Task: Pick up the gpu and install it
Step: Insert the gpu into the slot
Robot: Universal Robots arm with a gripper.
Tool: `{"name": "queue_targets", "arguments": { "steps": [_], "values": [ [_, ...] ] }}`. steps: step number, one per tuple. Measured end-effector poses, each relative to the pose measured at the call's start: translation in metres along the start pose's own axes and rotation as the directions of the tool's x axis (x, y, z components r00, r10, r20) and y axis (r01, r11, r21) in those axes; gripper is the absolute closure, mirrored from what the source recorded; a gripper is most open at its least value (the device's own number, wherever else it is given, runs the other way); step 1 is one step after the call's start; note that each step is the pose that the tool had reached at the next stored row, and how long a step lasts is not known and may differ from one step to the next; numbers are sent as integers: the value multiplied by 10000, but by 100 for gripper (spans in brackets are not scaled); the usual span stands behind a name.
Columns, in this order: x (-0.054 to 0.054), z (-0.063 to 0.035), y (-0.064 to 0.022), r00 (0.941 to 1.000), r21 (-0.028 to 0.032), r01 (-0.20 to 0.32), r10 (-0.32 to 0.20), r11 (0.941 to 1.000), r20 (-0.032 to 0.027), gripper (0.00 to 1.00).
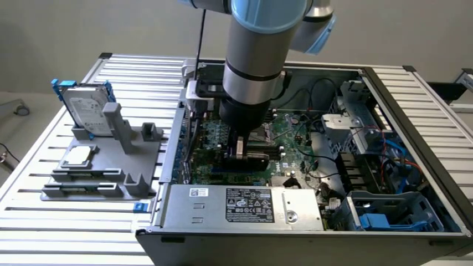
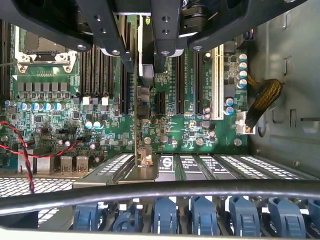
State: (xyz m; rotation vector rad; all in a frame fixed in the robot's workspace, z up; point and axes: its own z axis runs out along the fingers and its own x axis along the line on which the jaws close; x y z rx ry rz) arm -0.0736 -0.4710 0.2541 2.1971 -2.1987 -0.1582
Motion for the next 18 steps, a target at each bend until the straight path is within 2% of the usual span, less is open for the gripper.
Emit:
{"name": "queue_targets", "arguments": {
  "steps": [15, 17, 18],
  "values": [
    [1, 21, -2, 10000, 0, 0, 0, 10000, 0, 74],
    [1, 22, -2, 10000, -1, 0, 0, 10000, 3, 73],
    [1, 22, -2, 10000, -3, -1, 1, 10000, 3, 66]
  ]
}}
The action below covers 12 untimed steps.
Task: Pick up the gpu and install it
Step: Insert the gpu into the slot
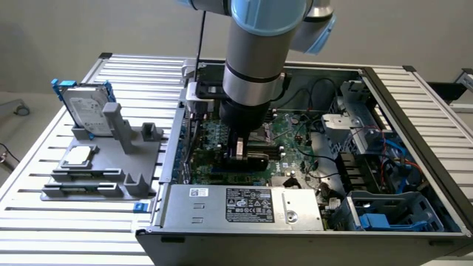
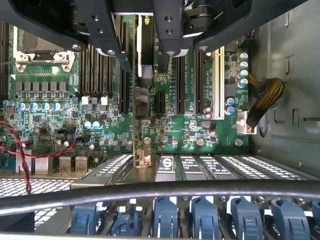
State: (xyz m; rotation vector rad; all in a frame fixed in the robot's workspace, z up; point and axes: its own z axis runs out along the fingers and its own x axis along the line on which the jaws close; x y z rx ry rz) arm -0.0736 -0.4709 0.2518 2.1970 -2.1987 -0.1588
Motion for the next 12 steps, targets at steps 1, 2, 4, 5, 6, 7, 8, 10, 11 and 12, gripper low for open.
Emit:
{"name": "queue_targets", "arguments": {
  "steps": [1, 2, 4, 5, 6, 7, 8, 10, 11, 12],
  "values": [
    [0, 0, 0, 10000, -4, -1, 1, 10000, -1, 66],
    [0, -1, 1, 10000, -10, -1, 1, 10000, -3, 66],
    [-1, -16, 1, 10000, -26, -1, 1, 10000, -4, 66],
    [-2, -36, 3, 10000, -32, -2, 2, 10000, -3, 66],
    [-3, -59, 6, 10000, -35, -2, 2, 10000, -3, 66],
    [-5, -92, 8, 10000, -39, -2, 2, 10000, -2, 66],
    [-7, -129, 12, 10000, -41, -2, 2, 10000, -3, 66],
    [-11, -216, 20, 10000, -43, -2, 2, 10000, -2, 66],
    [-13, -260, 24, 10000, -44, -3, 3, 10000, -3, 66],
    [-16, -305, 28, 10000, -44, -2, 2, 10000, -3, 66]
  ]
}}
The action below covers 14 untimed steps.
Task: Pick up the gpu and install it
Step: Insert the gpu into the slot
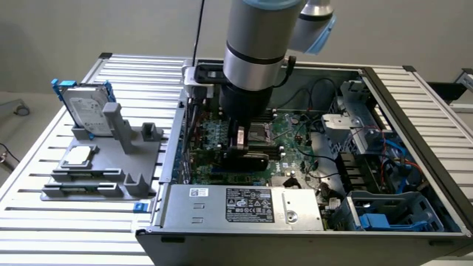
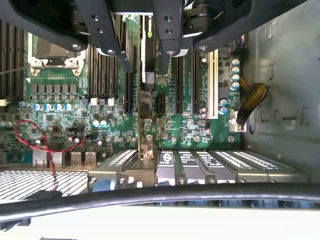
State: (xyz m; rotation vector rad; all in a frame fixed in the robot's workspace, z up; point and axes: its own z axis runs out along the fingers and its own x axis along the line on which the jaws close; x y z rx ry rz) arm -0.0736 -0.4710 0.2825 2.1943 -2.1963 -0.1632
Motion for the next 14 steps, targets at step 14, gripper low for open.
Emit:
{"name": "queue_targets", "arguments": {
  "steps": [14],
  "values": [
    [-5, -94, 9, 10000, -7, 0, 0, 10000, 1, 89]
  ]
}}
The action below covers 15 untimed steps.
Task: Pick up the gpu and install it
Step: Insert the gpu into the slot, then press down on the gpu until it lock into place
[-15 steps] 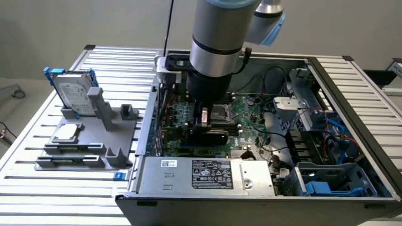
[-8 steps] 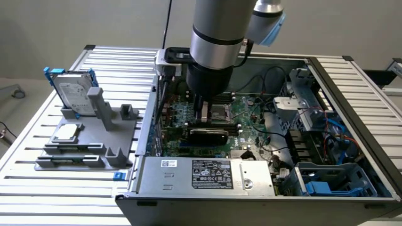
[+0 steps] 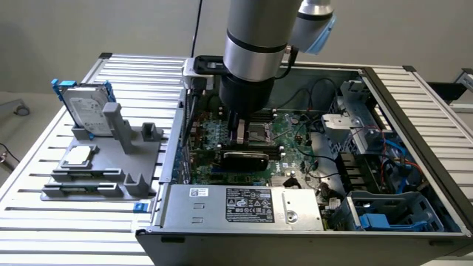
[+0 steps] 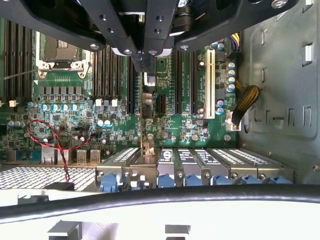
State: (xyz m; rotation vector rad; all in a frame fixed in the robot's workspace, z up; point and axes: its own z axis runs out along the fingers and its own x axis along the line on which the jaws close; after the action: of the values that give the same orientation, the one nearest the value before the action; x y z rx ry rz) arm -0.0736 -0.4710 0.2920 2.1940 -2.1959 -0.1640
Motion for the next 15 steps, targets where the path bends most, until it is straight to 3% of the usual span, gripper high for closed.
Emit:
{"name": "queue_targets", "arguments": {
  "steps": [15],
  "values": [
    [-1, 1, 0, 10000, -1, 1, -1, 10000, -1, 89]
  ]
}}
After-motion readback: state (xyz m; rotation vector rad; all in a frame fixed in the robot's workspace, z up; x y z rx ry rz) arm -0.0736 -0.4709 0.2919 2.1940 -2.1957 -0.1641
